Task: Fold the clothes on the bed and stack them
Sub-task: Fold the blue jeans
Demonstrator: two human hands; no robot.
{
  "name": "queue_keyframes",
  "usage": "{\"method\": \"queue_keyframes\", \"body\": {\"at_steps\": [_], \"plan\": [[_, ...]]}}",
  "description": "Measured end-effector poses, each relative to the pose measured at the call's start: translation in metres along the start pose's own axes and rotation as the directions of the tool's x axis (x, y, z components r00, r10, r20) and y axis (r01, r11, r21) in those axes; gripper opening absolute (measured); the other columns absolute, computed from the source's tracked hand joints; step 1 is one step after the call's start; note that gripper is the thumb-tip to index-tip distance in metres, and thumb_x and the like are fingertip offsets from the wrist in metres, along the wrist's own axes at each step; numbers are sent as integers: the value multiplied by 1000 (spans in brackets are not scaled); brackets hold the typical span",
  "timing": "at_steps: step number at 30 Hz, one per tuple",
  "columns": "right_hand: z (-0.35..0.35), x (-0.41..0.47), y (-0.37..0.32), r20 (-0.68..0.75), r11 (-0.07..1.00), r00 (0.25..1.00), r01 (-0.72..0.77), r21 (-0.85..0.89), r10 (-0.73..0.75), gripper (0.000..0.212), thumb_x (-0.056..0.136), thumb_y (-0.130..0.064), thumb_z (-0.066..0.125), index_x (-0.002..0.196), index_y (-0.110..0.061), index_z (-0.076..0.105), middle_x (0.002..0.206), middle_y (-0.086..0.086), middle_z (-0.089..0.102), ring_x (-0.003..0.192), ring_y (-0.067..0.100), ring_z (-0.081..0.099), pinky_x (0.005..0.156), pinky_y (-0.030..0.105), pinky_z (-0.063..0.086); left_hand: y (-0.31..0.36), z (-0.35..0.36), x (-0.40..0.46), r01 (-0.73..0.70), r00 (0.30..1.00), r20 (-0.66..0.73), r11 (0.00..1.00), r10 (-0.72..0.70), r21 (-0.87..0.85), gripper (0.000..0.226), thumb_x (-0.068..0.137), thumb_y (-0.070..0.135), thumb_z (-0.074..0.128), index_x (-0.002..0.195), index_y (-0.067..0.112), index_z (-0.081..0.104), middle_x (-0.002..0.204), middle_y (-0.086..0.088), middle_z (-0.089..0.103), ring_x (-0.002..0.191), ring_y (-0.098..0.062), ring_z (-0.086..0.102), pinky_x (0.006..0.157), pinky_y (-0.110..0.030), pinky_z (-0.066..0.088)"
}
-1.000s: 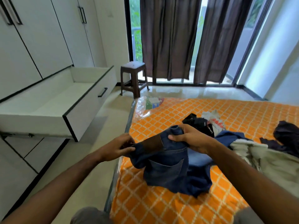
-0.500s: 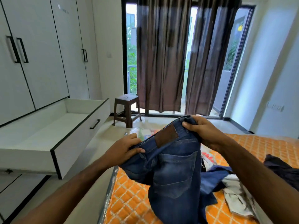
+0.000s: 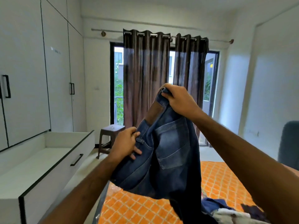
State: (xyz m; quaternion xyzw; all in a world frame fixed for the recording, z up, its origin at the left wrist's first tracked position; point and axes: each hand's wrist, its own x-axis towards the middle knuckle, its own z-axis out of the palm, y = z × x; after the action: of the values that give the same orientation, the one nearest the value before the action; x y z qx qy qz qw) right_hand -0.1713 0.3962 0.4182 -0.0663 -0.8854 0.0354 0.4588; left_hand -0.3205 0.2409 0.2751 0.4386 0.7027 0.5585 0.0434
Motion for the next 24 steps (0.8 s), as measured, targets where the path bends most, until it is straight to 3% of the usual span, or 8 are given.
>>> {"method": "queue_keyframes", "body": {"at_steps": [2, 4, 6, 9, 15, 18, 20, 24], "plan": [[-11, 5, 3, -67, 990, 996, -49, 134, 59, 11, 102, -18, 56, 105, -16, 66, 99, -5, 69, 92, 9, 63, 86, 33, 52, 14, -8, 20, -9, 997, -72, 994, 1, -105, 16, 105, 17, 46, 94, 15, 58, 90, -8, 69, 67, -33, 72, 63, -54, 60], [-17, 2, 8, -94, 953, 983, -127, 275, 159, 12, 102, -16, 56, 106, -14, 68, 96, -9, 68, 91, 4, 62, 86, 26, 50, 24, -15, 33, -99, 985, -156, 987, 79, -124, 22, 104, 20, 49, 84, 16, 55, 79, -7, 64, 72, -24, 67, 73, -50, 56], [-23, -8, 13, -67, 883, 971, -178, 435, 229, 13, 102, -18, 57, 108, -14, 68, 100, -5, 71, 95, 9, 66, 91, 31, 54, 39, -26, 34, -223, 959, -217, 957, 182, -184, 25, 103, 28, 53, 80, 18, 51, 71, 3, 57, 64, -7, 55, 66, -32, 46], [-28, -32, 16, 53, 696, 972, -200, 689, 228, 18, 102, -19, 56, 114, -11, 67, 109, 7, 73, 104, 20, 69, 91, 34, 58, 65, -49, 23, -459, 880, -228, 870, 418, -178, 35, 88, 47, 63, 75, 17, 51, 68, 6, 55, 65, -7, 53, 64, -22, 46], [-22, -53, -20, 78, 476, 970, -183, 860, 232, 25, 94, -30, 57, 107, -11, 67, 102, 7, 75, 96, 20, 70, 85, 32, 59, 127, -75, -1, -730, 673, -136, 623, 727, -282, 24, 84, 24, 65, 61, 22, 59, 62, 2, 55, 60, -14, 52, 62, -24, 47], [-9, -46, -47, 103, 365, 961, -194, 910, 256, 33, 91, -34, 57, 110, -8, 66, 105, 10, 75, 98, 22, 70, 88, 34, 59, 146, -78, -10, -746, 621, -129, 533, 773, -398, 29, 87, 17, 60, 63, 31, 68, 63, 16, 61, 60, -2, 57, 63, -16, 49], [-1, -45, -60, 157, 272, 957, -223, 936, 244, 39, 93, -33, 55, 116, -3, 63, 111, 15, 72, 100, 25, 69, 89, 34, 59, 152, -83, -10, -710, 618, -124, 483, 777, -512, 26, 85, 37, 72, 63, 24, 65, 60, 2, 58, 57, -12, 55, 61, -23, 50], [6, -56, -72, 416, 42, 895, -428, 903, 160, 38, 98, -34, 50, 125, -9, 62, 117, 12, 72, 102, 24, 69, 91, 36, 59, 143, -96, -1, -376, 771, 50, 518, 634, -768, 63, 73, 51, 81, 74, -6, 53, 69, -33, 49, 64, -31, 50, 68, -35, 51]]}}
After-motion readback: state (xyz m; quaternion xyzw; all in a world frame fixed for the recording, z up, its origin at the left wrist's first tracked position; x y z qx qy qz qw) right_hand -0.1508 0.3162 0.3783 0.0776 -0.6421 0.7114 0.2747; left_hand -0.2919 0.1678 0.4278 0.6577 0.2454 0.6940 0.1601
